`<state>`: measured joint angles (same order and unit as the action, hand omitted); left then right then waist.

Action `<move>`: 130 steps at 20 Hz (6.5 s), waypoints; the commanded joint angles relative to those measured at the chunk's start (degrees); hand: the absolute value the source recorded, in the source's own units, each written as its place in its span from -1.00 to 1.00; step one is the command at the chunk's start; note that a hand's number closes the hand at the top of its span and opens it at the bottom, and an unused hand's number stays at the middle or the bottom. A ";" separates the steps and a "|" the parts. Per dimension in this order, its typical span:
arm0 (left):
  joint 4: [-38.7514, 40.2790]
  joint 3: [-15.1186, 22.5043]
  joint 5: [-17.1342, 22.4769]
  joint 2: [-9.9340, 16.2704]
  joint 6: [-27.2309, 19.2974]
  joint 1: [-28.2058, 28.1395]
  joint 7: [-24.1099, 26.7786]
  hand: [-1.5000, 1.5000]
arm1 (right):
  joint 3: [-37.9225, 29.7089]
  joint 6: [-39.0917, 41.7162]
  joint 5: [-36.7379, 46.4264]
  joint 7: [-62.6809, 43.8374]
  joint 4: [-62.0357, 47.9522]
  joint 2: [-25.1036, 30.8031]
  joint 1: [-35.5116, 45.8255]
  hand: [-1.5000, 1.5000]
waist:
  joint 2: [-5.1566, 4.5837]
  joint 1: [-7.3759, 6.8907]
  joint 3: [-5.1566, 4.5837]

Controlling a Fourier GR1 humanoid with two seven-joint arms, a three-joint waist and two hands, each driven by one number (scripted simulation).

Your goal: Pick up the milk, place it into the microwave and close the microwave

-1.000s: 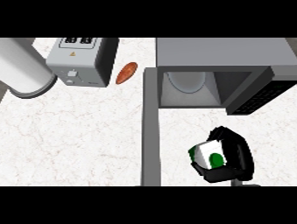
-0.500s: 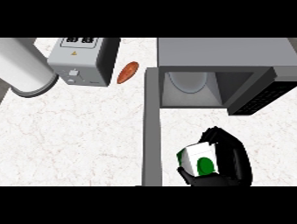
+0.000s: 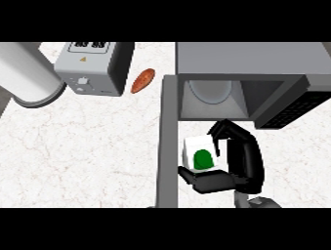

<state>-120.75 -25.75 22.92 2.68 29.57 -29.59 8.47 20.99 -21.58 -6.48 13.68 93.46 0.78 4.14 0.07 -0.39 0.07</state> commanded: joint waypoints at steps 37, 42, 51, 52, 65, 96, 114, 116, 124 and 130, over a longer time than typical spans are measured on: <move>13.24 -5.26 -0.55 3.57 5.85 9.63 0.71 -1.00 | -22.73 -16.58 6.42 30.04 -81.47 4.80 53.28 1.00 | -1.40 -3.11 -0.06; 13.08 -6.00 0.54 5.15 5.95 10.32 -0.41 -1.00 | -21.65 -23.67 9.35 28.02 -85.36 6.88 57.24 1.00 | -2.05 -4.57 -0.01; 15.26 -5.88 -0.86 5.99 6.10 12.75 0.30 -1.00 | -24.96 -28.61 7.70 27.54 -86.73 7.64 55.92 1.00 | -2.20 -4.31 0.08; 15.27 -5.77 -1.38 5.42 7.49 11.63 2.14 -1.00 | -25.39 -28.31 7.44 25.62 -87.40 9.03 57.36 1.00 | -2.45 -5.25 0.07; 17.28 -3.21 -3.18 5.19 6.31 15.15 0.32 -1.00 | -26.26 -29.50 7.89 24.80 -90.79 13.42 54.03 1.00 | -3.33 -6.40 0.18; 23.67 -2.49 -6.93 5.09 5.34 19.80 3.73 -1.00 | -22.45 -30.00 12.76 22.99 -90.32 8.96 56.13 -1.00 | -3.06 -6.56 0.14; 18.95 -2.60 -7.62 3.46 5.92 14.65 4.48 -1.00 | -26.92 -14.68 9.00 30.98 -86.06 10.51 50.21 -1.00 | -1.55 -3.49 0.17; 17.17 -0.17 -10.37 0.28 4.39 14.27 5.13 -1.00 | -27.79 -11.99 7.95 33.18 -85.19 8.88 48.09 -1.00 | -1.17 -2.41 0.13; 11.21 0.94 -9.59 0.18 6.19 10.21 1.54 -1.00 | -29.60 -10.54 5.82 38.53 -81.90 2.10 42.33 -1.00 | -0.45 -0.90 0.02; 16.40 4.02 -8.49 0.00 13.02 9.21 5.35 -1.00 | -28.74 1.64 2.66 42.31 -78.33 -0.66 35.63 -1.00 | 0.06 0.11 -0.06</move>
<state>-106.22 -23.19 13.97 2.79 39.72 -20.00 12.59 -8.57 -26.34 -2.51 52.79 13.49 1.88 43.71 -0.16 -0.87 0.06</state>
